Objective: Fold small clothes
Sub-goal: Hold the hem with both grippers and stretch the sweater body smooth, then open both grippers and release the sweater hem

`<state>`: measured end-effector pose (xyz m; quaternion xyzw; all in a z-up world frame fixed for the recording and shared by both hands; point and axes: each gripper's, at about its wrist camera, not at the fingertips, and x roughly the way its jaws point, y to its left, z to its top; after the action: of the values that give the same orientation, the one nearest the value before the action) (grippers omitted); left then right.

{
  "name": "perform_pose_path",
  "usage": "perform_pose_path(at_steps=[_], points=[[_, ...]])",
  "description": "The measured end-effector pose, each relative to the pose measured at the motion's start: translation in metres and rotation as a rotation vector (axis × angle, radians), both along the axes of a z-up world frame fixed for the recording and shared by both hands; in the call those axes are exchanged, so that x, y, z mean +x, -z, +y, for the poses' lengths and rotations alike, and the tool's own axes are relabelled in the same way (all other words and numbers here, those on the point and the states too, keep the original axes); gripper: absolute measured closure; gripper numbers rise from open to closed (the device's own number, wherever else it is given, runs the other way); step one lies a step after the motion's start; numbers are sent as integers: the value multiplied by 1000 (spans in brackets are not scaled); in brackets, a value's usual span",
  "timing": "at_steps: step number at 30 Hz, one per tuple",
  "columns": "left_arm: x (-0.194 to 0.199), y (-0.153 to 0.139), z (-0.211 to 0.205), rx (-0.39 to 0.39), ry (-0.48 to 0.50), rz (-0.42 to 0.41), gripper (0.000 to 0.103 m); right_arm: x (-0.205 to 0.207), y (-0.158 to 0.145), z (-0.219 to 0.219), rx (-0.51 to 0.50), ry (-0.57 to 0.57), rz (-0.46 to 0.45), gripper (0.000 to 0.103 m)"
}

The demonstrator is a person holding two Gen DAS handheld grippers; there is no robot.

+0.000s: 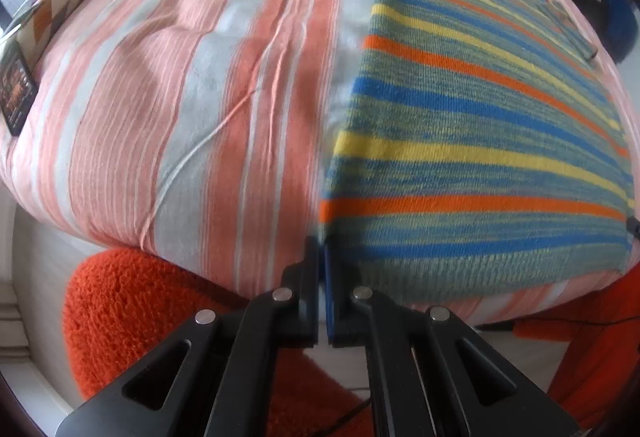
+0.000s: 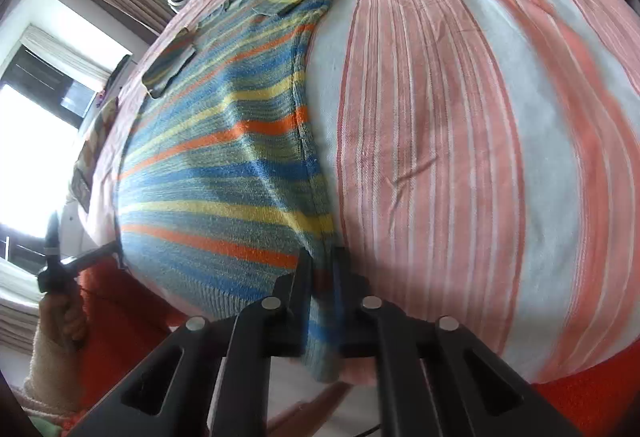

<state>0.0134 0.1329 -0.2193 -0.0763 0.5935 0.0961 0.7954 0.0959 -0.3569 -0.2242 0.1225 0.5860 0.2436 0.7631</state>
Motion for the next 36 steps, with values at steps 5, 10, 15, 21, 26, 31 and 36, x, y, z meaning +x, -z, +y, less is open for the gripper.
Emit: perform_pose_path(at_steps=[5, 10, 15, 21, 26, 31, 36], points=[[-6, -4, -13, 37, 4, 5, 87, -8, -6, -8, -23, -2, 1, 75], [-28, -26, -28, 72, -5, -21, 43, -23, -22, -16, -175, -42, -60, 70], [-23, -71, -44, 100, -1, -164, 29, -39, -69, -7, -284, -88, -255, 64], [17, -57, -68, 86, 60, -244, 20, -33, -71, 48, -162, -239, -300, 53], [21, -9, -73, 141, 77, -47, 19, -30, -15, 53, -230, -265, -197, 53], [-6, -30, -56, 89, 39, -92, 21, -34, -23, 1, -237, -167, -105, 54], [3, -79, -49, 124, -51, -354, 10, 7, -102, -12, -280, -134, -333, 31]])
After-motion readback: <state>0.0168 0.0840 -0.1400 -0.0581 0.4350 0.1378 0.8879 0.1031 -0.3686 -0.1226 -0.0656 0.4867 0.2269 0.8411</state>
